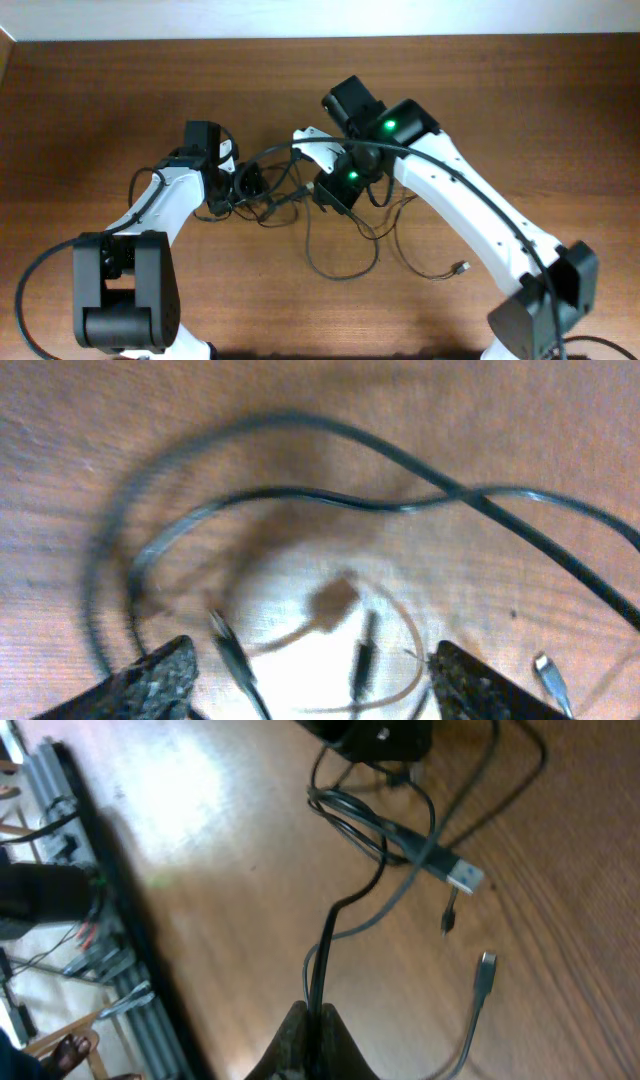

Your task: Untangle cables

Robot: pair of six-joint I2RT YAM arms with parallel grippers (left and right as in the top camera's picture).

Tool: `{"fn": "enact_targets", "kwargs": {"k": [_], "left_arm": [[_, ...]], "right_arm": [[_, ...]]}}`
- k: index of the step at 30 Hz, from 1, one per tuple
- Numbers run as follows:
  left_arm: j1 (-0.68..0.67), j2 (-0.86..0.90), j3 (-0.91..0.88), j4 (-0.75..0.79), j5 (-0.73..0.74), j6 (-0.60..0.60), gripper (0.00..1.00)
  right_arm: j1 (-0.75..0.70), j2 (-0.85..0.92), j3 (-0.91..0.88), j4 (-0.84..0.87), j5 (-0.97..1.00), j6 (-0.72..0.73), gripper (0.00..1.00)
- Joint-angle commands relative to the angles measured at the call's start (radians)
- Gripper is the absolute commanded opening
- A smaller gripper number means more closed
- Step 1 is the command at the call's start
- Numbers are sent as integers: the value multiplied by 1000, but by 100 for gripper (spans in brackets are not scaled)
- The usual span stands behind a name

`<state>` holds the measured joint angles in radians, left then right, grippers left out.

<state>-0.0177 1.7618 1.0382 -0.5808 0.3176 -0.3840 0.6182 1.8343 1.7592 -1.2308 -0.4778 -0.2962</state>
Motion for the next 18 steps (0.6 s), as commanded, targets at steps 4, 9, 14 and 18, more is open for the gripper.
{"fn": "enact_targets", "kwargs": {"k": [4, 9, 14, 18], "left_arm": [[27, -136, 58, -95, 78, 233, 78], [-34, -298, 59, -215, 142, 524, 68], [-185, -295, 35, -282, 137, 649, 65], [-211, -292, -24, -249, 105, 646, 72]], "right_arm": [[-5, -40, 11, -117, 26, -101, 4], [-5, -40, 11, -112, 26, -119, 4], [-11, -40, 11, -112, 25, -119, 4], [-60, -40, 11, -112, -28, -119, 4]]}}
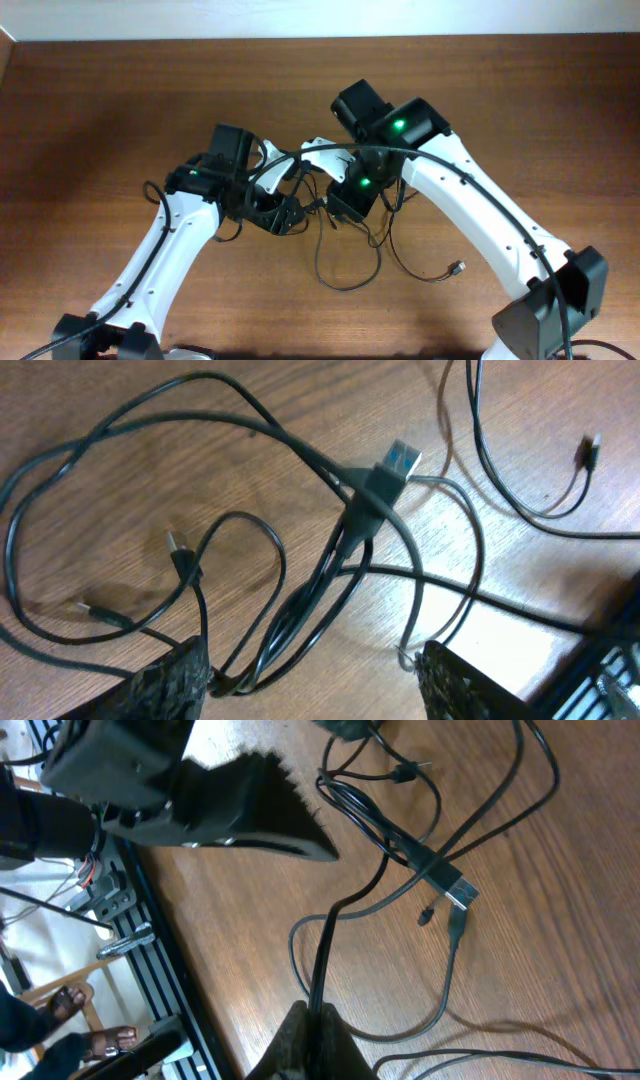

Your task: Untangle cables

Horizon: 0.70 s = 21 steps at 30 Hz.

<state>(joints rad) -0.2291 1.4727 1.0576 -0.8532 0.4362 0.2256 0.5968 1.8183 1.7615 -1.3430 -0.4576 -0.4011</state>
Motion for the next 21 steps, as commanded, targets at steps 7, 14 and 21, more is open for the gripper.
{"fn": "enact_targets", "kwargs": {"k": [7, 14, 21], "left_arm": [[0, 22, -125, 276, -14, -132, 79], [0, 86, -125, 325, -13, -151, 46], [4, 89, -125, 366, -25, -163, 8]], "right_arm": [[-69, -23, 9, -1, -115, -14, 4], [-69, -23, 9, 0, -115, -14, 4], [-69, -23, 9, -8, -114, -14, 4]]}}
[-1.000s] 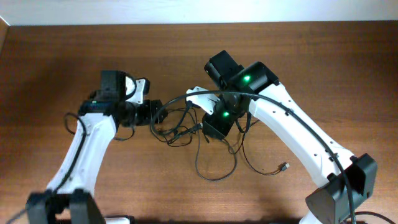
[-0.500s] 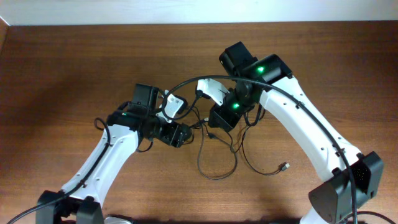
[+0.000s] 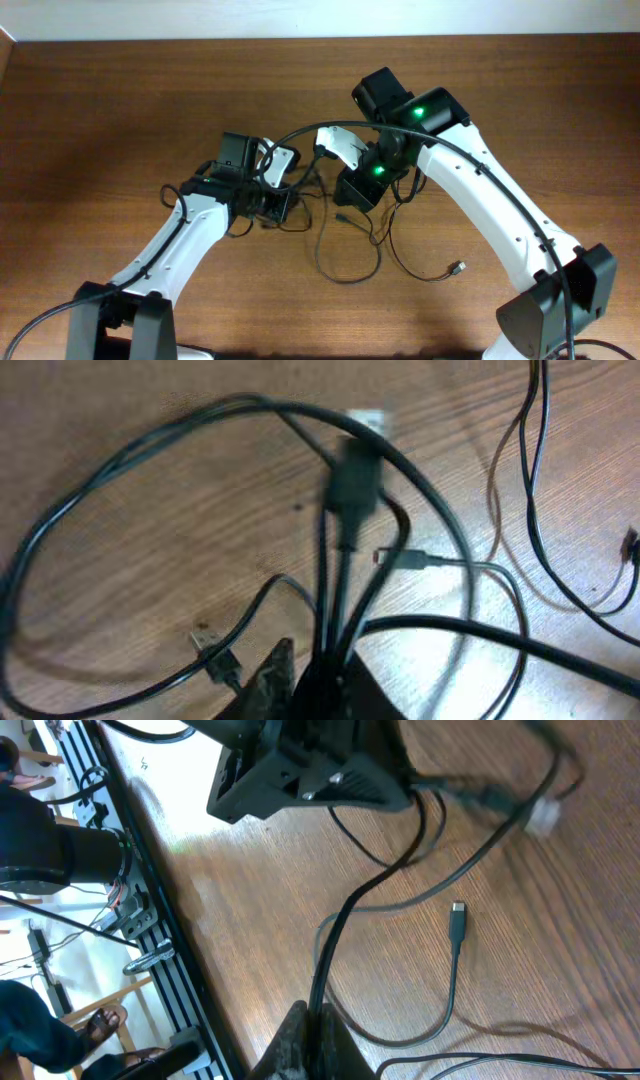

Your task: Untangle cables

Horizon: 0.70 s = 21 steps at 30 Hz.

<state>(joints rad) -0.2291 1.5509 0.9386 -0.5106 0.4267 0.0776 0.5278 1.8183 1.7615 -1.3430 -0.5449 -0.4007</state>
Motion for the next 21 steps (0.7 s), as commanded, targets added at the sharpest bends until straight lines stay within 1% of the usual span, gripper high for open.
{"fn": "enact_targets", "kwargs": {"k": [1, 2, 3, 4, 7, 8, 9, 10, 11, 13, 15, 18, 20, 21], "left_arm": [[17, 10, -6, 40, -59, -79, 3], [55, 10, -6, 56, -79, -158, 2], [79, 10, -6, 64, -76, -188, 3], [137, 10, -6, 81, -75, -243, 5], [233, 10, -6, 95, -64, -275, 8], [253, 10, -6, 92, -44, -275, 12], [264, 10, -6, 89, -24, -275, 17], [267, 10, -6, 83, -23, -275, 30], [266, 10, -6, 80, -22, -275, 33], [262, 10, -6, 79, -23, -275, 34], [262, 10, -6, 80, -24, -275, 39], [262, 11, -6, 75, -82, -277, 38], [262, 11, -6, 60, -141, -338, 38], [263, 11, -6, 48, -190, -381, 42]], "right_arm": [[0, -23, 9, -18, -19, -15, 4], [0, -23, 9, -46, -4, -33, 4], [0, -23, 9, -63, 5, -42, 4], [0, -23, 9, -73, 22, -41, 4], [0, -23, 9, -92, 90, -36, 4], [0, -23, 9, -93, 117, -28, 4], [0, -23, 9, -93, 140, -18, 4], [0, -23, 9, -90, 180, 16, 4], [0, -23, 9, -89, 219, 53, 4], [0, -23, 9, -86, 217, 58, 4], [0, -23, 9, -86, 219, 58, 4], [-6, -23, 9, -86, 282, 89, 4], [-34, -23, 7, -87, 338, 140, 4], [-52, -23, 6, -91, 348, 151, 4]]}}
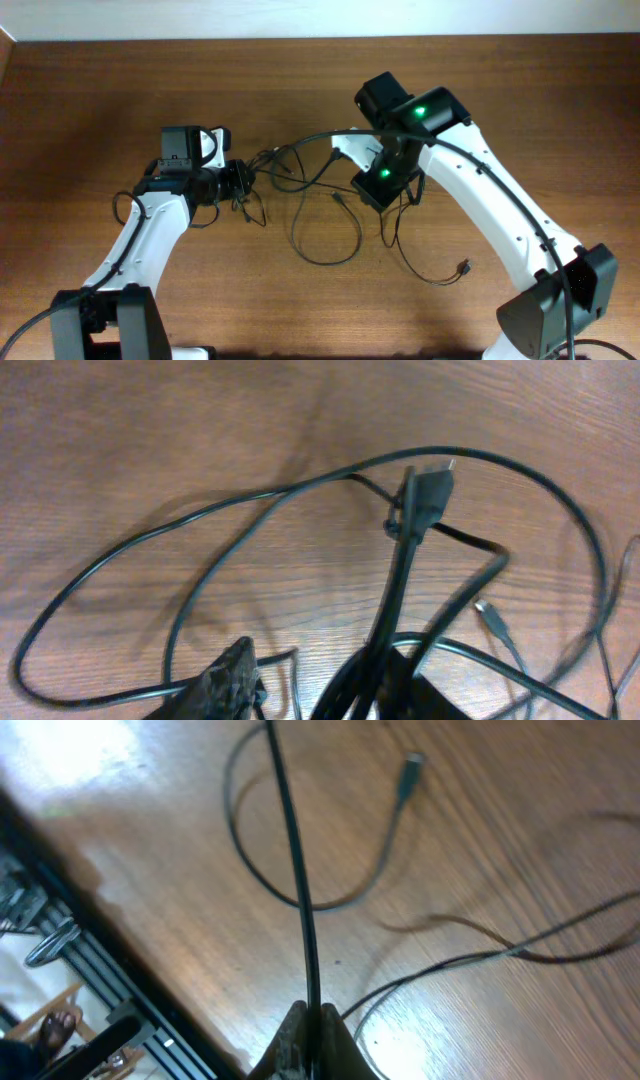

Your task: Untangle cables

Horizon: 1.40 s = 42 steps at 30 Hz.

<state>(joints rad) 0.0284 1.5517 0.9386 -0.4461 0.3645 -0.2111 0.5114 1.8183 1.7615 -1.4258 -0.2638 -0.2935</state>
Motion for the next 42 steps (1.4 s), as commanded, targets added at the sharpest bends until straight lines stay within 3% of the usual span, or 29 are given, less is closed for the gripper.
{"fn": "enact_targets", "kwargs": {"k": [1, 12, 14, 18, 21, 24, 28, 31, 37, 42], "left_arm": [[8, 10, -6, -26, -165, -124, 48], [66, 15, -6, -61, -187, -197, 63], [66, 29, -6, -60, -186, -208, 65], [66, 43, -6, -59, -186, -208, 66], [66, 43, -6, -59, -173, -208, 65], [66, 43, -6, -60, -158, -208, 65], [66, 43, -6, -60, -148, -208, 64], [66, 42, -6, -60, -140, -208, 64], [66, 43, -6, -60, -139, -208, 66], [64, 43, -6, -60, -133, -208, 66]], "right_arm": [[-72, -23, 2, -12, 66, 45, 4], [-303, -23, -70, 8, 31, 71, 4], [-303, -23, -70, 32, -82, 41, 4], [-304, -69, -42, 35, -541, -194, 4], [-304, -159, 30, 79, -616, -208, 4], [-319, -272, 60, 173, -607, -180, 4], [-425, -320, 56, 218, -159, 154, 4], [-499, -288, 55, 222, -17, 241, 4], [-703, -261, 55, 350, -3, 354, 4], [-827, -236, 55, 273, 14, 354, 4]]}}
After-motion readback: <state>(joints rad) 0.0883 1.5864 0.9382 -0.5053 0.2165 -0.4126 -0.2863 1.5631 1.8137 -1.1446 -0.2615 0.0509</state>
